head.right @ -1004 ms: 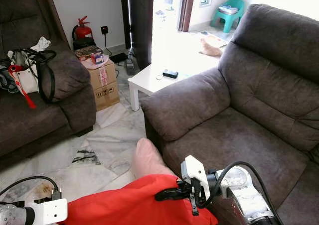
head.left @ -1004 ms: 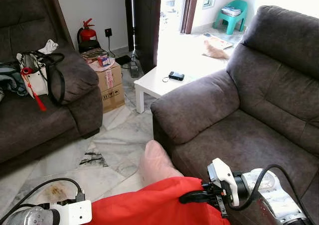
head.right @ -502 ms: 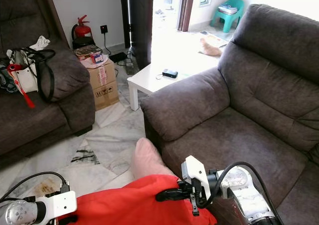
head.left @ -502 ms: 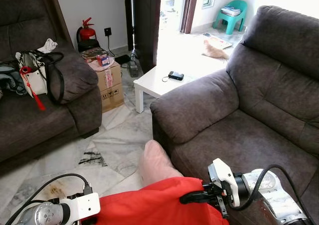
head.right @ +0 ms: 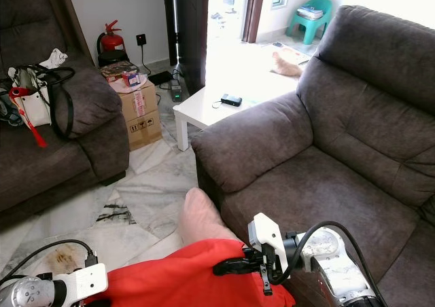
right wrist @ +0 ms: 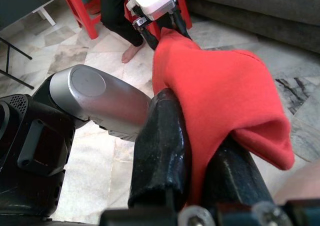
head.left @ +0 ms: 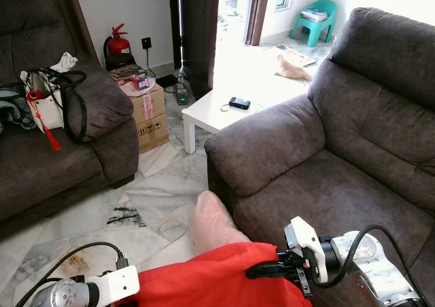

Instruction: Move the pillow to the sofa from floor

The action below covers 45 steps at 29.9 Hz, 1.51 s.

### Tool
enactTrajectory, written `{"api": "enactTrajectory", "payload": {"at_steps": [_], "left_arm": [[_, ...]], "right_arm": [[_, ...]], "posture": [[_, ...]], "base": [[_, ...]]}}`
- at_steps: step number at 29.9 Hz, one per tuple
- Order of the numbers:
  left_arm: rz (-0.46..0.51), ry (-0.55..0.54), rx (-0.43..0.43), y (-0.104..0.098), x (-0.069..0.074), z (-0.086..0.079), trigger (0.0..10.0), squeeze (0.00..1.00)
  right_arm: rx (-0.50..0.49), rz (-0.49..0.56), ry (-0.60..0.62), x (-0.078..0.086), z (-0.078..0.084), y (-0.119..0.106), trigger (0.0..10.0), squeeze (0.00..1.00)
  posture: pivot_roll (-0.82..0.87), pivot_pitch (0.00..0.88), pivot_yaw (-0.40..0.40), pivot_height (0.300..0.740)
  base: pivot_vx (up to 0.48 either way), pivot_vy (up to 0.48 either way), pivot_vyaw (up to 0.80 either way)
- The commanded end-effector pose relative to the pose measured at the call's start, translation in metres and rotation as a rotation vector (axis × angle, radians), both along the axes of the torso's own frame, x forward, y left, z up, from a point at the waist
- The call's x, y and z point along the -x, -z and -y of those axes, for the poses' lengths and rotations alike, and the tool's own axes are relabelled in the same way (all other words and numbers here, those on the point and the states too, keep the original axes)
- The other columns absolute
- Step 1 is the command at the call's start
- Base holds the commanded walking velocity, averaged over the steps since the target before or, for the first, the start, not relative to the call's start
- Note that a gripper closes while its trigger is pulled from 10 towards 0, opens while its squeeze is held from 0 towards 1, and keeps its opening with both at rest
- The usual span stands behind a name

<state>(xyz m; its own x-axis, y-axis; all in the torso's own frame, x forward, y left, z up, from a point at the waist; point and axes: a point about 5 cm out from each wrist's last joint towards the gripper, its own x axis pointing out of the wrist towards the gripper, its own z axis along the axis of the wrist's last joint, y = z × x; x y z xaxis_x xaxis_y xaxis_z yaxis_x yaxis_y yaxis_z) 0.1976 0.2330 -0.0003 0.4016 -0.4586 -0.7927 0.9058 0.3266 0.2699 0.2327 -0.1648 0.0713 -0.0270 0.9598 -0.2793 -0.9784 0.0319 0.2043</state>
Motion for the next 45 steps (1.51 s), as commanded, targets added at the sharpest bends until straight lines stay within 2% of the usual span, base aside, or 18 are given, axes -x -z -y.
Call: {"api": "enactTrajectory", "payload": {"at_steps": [1, 22, 34, 37, 38, 40, 41, 42, 43, 45], "left_arm": [[0.008, -0.01, 0.009, -0.001, -0.002, -0.001, 0.0, 0.0], [0.05, -0.059, 0.091, -0.006, -0.01, 0.007, 0.0, 0.0], [0.075, -0.142, 0.167, -0.01, -0.015, 0.01, 0.0, 0.0], [0.105, -0.165, 0.173, -0.012, -0.017, 0.01, 0.0, 0.0], [0.161, -0.197, 0.174, -0.015, -0.023, 0.01, 0.0, 0.0], [0.225, -0.247, 0.19, -0.02, -0.03, 0.011, 7.3, 0.0], [0.286, -0.29, 0.211, -0.025, -0.036, 0.012, 10.0, 0.0], [0.363, -0.352, 0.243, -0.033, -0.043, 0.013, 10.0, 0.0], [0.363, -0.352, 0.243, -0.033, -0.043, 0.013, 10.0, 0.0], [0.419, -0.406, 0.285, -0.041, -0.048, 0.015, 10.0, 0.0]], "right_arm": [[-0.059, 0.08, -0.001, -0.008, 0.0, -0.019, 10.0, 0.0], [-0.061, 0.082, 0.023, -0.008, -0.001, -0.017, 10.0, 0.0], [-0.068, 0.088, 0.035, -0.009, -0.004, -0.016, 10.0, 0.0], [-0.07, 0.103, 0.06, -0.01, -0.004, -0.016, 10.0, 0.0], [-0.078, 0.13, 0.107, -0.013, -0.004, -0.016, 10.0, 0.0], [-0.089, 0.17, 0.183, -0.02, -0.004, -0.017, 10.0, 0.0], [-0.102, 0.216, 0.265, -0.027, -0.004, -0.019, 10.0, 0.0], [-0.119, 0.268, 0.378, -0.036, -0.003, -0.022, 10.0, 0.0], [-0.119, 0.268, 0.378, -0.036, -0.003, -0.022, 10.0, 0.0], [-0.122, 0.293, 0.464, -0.043, 0.0, -0.022, 10.0, 0.0]], "posture": [[0.03, 0.0, -0.07, 0.74], [0.03, 0.0, -0.065, 0.74], [0.03, 0.0, -0.062, 0.74], [0.02, 0.0, -0.061, 0.74], [0.02, 0.0, -0.061, 0.74], [0.02, 0.0, -0.062, 0.74], [0.02, 0.0, -0.061, 0.74], [0.02, 0.0, -0.061, 0.74], [0.02, 0.0, -0.061, 0.74], [0.02, 0.0, -0.059, 0.74]], "base": [[0.0, 0.0, 0.0], [0.0, 0.0, 0.0], [0.0, 0.0, 0.0], [0.0, 0.0, 0.0], [0.0, 0.0, 0.0], [0.0, 0.0, 0.0], [0.0, 0.0, 0.0], [0.0, 0.0, 0.0], [0.0, 0.0, 0.0], [0.0, 0.0, 0.0]]}}
